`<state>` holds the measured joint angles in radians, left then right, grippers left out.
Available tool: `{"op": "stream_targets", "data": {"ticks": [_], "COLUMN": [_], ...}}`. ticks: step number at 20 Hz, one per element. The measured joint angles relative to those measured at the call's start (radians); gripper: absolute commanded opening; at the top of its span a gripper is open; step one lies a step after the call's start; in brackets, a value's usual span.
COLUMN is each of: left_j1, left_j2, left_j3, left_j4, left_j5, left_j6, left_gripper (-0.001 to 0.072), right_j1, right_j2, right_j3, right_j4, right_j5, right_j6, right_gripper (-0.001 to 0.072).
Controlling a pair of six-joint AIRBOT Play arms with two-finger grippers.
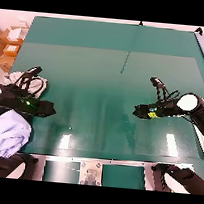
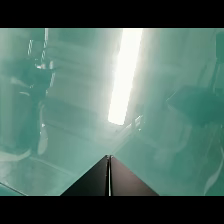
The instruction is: Fold the shirts.
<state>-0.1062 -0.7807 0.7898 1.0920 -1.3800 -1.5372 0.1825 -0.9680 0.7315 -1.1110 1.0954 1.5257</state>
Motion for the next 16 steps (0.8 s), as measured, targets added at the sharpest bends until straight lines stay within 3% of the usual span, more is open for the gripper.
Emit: {"op": "stream_targets", "data": {"ticks": [5, 6, 7, 8, 13, 15, 16], "left_j1": [-0.001, -0.001, -0.001, -0.001, 0.032, 0.077, 0.105], "left_j2": [0.000, 0.000, 0.000, 0.000, -0.057, -0.134, -0.180], "left_j3": [0.000, 0.000, 0.000, 0.000, 0.000, 0.000, 0.000], "left_j4": [0.067, 0.120, 0.192, 0.264, 0.581, 0.657, 0.687], "left_j5": [0.020, 0.032, 0.056, 0.087, 0.377, 0.499, 0.561], "left_j6": [-0.013, -0.032, -0.060, -0.082, -0.142, -0.142, -0.135], "left_gripper": [0.0022, 0.0184, 0.0661, 0.0700, 0.0701, 0.0602, 0.0601], "right_j1": [0.001, 0.001, 0.001, 0.001, 0.001, 0.001, 0.001], "right_j2": [0.000, 0.000, 0.000, 0.000, 0.000, 0.000, 0.000], "right_j3": [0.000, 0.000, 0.000, 0.000, 0.000, 0.000, 0.000], "right_j4": [0.000, 0.000, 0.000, 0.000, 0.000, 0.000, 0.000], "right_j5": [0.000, 0.000, 0.000, 0.000, 0.000, 0.000, 0.000], "right_j6": [0.000, 0.000, 0.000, 0.000, 0.000, 0.000, 0.000], "right_gripper": [0.0012, 0.0013, 0.0013, 0.0013, 0.0013, 0.0013, 0.0013]}}
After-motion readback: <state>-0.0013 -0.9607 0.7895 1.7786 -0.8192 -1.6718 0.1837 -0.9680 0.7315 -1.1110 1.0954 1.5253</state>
